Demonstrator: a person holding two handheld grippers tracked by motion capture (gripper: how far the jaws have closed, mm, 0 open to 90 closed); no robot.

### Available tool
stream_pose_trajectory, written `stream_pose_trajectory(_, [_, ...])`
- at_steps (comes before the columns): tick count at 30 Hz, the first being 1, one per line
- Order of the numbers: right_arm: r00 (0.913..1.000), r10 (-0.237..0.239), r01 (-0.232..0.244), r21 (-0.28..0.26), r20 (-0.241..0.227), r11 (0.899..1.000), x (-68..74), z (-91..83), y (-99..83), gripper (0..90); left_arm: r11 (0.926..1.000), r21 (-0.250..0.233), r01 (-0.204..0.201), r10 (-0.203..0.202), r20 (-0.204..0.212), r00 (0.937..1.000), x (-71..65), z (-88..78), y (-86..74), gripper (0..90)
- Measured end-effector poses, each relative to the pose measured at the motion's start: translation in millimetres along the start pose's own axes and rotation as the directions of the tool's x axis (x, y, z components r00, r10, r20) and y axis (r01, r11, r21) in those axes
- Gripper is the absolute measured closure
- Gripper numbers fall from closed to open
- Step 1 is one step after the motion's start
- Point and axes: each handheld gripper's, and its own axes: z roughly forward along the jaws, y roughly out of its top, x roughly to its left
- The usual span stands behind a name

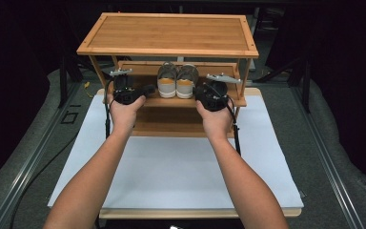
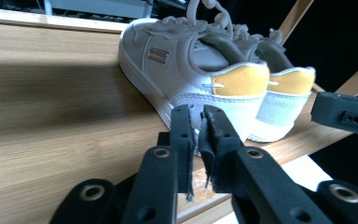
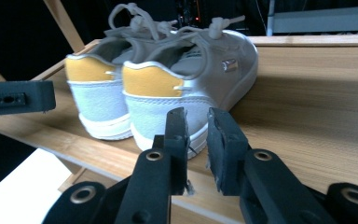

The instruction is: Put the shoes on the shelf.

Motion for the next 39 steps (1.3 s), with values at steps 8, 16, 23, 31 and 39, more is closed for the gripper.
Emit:
stream_pose_trajectory(8, [0.9996, 0.007, -0.007, 0.011, -0.027, 1.0, -0.5, -15.0, 1.6, 67.8, 0.9995, -0.016, -0.028, 0.029, 0.024, 0.9993, -8.0, -19.7, 2.5, 69.7])
stream_pose_trajectory(16, [0.9999, 0.01, -0.01, 0.032, -0.006, 0.999, -4.0, -31.7, -3.2, 57.5, 0.9983, -0.01, -0.057, 0.058, 0.043, 0.9974, -17.3, -33.8, -1.2, 54.4])
stream_pose_trajectory(23, [0.9999, 0.006, -0.006, 0.025, -0.014, 1.0, -7.6, -49.4, -8.4, 53.4, 0.9943, -0.006, -0.107, 0.107, 0.048, 0.9931, -16.9, -46.1, -13.8, 48.6])
stream_pose_trajectory(31, [0.9985, -0.022, 0.023, 0.023, -0.05, 0.999, -8.7, -70.6, -20.8, 51.2, 0.9918, -0.003, -0.128, 0.128, 0.075, 0.989, -12.7, -60.4, -30.5, 46.5])
stream_pose_trajectory(39, [0.9968, -0.045, 0.045, 0.006, -0.066, 0.999, -7.1, -87.5, -36.6, 49.8, 0.9867, -0.006, -0.162, 0.162, 0.064, 0.9846, -11.2, -71.4, -42.3, 45.5])
